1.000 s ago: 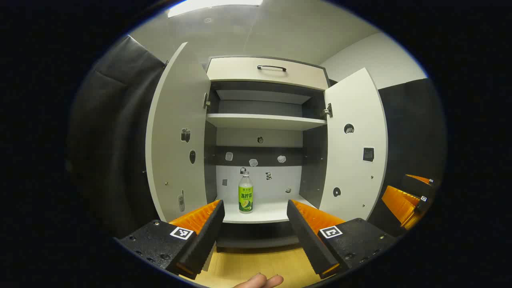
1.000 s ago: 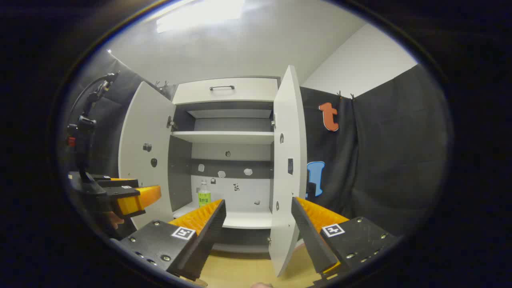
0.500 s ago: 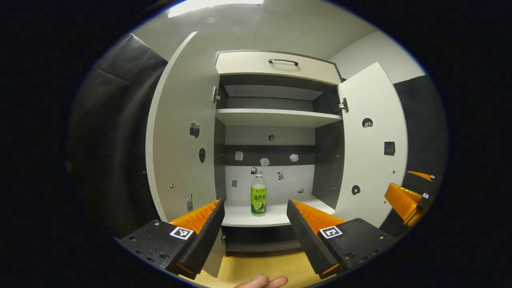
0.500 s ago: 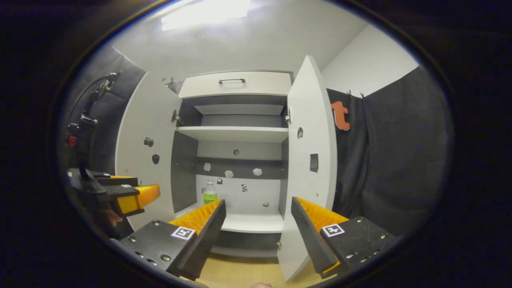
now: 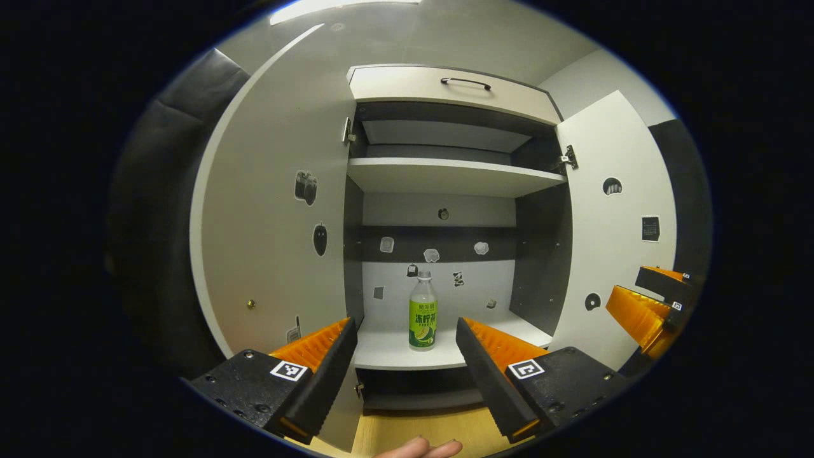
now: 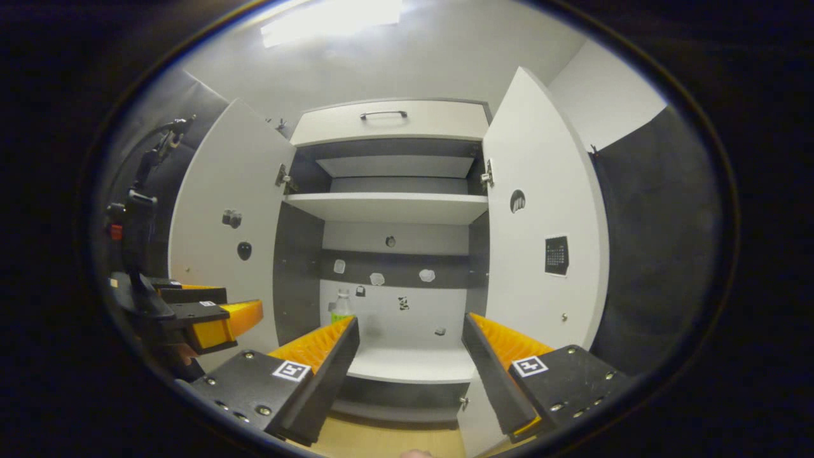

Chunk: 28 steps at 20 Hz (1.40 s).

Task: Grasp the bottle in the cabinet with the left hand and place it on the coaster, then close the right door with the right hand and the left door with the left hand.

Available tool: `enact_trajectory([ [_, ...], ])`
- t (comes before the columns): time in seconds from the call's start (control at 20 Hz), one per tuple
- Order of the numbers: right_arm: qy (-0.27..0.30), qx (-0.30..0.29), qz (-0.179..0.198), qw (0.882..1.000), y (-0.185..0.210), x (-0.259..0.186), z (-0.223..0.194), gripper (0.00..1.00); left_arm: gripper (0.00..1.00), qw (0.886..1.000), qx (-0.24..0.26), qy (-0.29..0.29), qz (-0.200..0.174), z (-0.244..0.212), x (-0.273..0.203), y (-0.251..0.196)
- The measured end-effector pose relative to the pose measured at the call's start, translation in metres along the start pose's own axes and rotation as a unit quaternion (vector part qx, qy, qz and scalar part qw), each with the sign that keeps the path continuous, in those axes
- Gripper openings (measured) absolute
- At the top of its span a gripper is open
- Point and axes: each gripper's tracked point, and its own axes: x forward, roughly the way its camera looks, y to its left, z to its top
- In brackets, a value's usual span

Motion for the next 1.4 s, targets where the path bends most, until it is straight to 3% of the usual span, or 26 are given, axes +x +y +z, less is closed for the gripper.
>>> enact_trajectory([
  [0.5,0.007,-0.006,-0.027,1.000,-0.020,0.040,-0.014,0.99,0.99,1.000,0.017,-0.007,-0.018,-0.032,0.087,-0.012],
  [0.65,0.015,-0.002,-0.041,0.999,-0.030,0.043,-0.018,0.95,0.99,0.999,0.023,-0.011,-0.028,-0.049,0.123,-0.024],
  [0.9,0.026,-0.011,-0.067,0.997,-0.047,0.031,-0.022,0.99,0.99,0.999,0.015,0.002,-0.038,-0.091,0.184,-0.038],
  [1.2,0.052,-0.025,-0.047,0.997,-0.038,0.005,-0.033,0.99,0.99,0.999,0.022,-0.008,-0.030,-0.108,0.246,-0.041],
  [1.4,0.057,0.018,-0.028,0.998,-0.023,-0.014,-0.032,0.99,0.99,0.999,0.029,-0.018,-0.029,-0.107,0.272,-0.041],
])
